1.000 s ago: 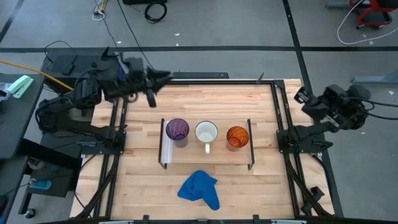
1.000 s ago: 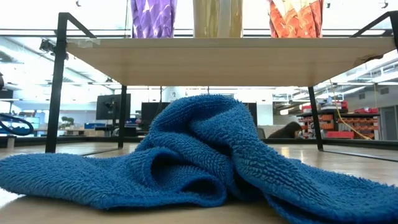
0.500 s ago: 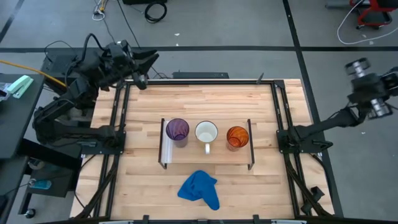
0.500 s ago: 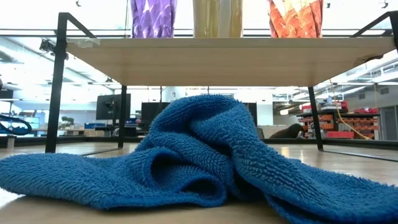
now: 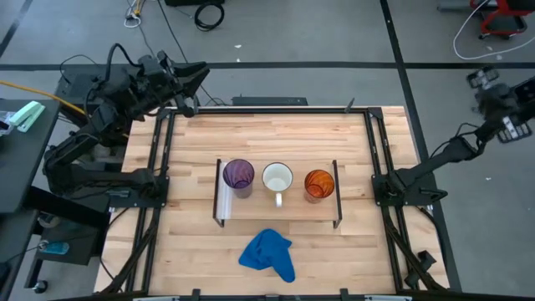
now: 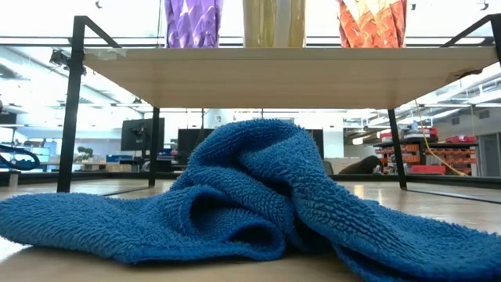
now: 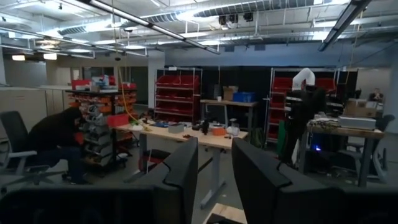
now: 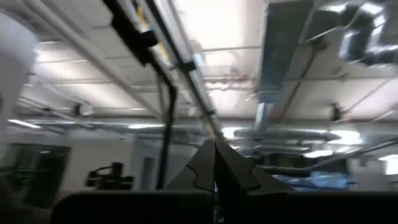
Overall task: Stack small to large cups/mugs on shelf
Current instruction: Return to Home Position
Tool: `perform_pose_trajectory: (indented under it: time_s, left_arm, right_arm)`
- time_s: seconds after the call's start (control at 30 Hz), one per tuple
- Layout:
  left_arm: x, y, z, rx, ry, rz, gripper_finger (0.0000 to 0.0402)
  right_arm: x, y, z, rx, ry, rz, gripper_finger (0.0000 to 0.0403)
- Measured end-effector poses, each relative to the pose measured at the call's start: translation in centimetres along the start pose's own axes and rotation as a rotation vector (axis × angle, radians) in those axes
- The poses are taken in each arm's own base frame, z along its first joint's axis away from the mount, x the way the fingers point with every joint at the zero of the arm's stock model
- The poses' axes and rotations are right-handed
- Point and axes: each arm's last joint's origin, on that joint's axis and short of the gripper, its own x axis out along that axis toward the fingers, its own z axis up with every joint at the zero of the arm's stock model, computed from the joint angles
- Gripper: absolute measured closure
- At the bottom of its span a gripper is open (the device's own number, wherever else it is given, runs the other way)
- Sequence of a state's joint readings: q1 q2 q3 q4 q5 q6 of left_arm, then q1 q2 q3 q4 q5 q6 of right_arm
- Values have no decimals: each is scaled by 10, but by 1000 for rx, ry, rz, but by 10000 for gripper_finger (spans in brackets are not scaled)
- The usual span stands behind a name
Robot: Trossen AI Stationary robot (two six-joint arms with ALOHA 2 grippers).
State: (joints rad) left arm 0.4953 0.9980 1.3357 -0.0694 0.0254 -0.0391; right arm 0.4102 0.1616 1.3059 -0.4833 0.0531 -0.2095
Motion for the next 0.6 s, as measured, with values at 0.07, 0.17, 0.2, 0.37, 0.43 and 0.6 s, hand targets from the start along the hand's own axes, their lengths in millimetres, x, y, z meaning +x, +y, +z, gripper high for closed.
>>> perform_pose_trajectory:
  time_s: [0.07,0.17,0.2,0.37,0.43,0.6]
  left_arm:
    - [0,0,0,0,3,2,294]
    - [1,0,-1,0,3,3,294]
    - [1,0,-1,1,4,3,294]
    - [1,0,-1,2,4,3,294]
    - [1,0,-1,2,5,3,294]
    - [2,0,-2,1,8,3,294]
  right_arm:
    - [10,6,-13,49,11,65,390]
    - [31,14,-39,116,-44,65,388]
    - [38,16,-50,131,-74,60,388]
    - [64,28,-103,117,-245,37,387]
    - [69,31,-120,105,-259,21,387]
    - [76,37,-146,137,-223,25,386]
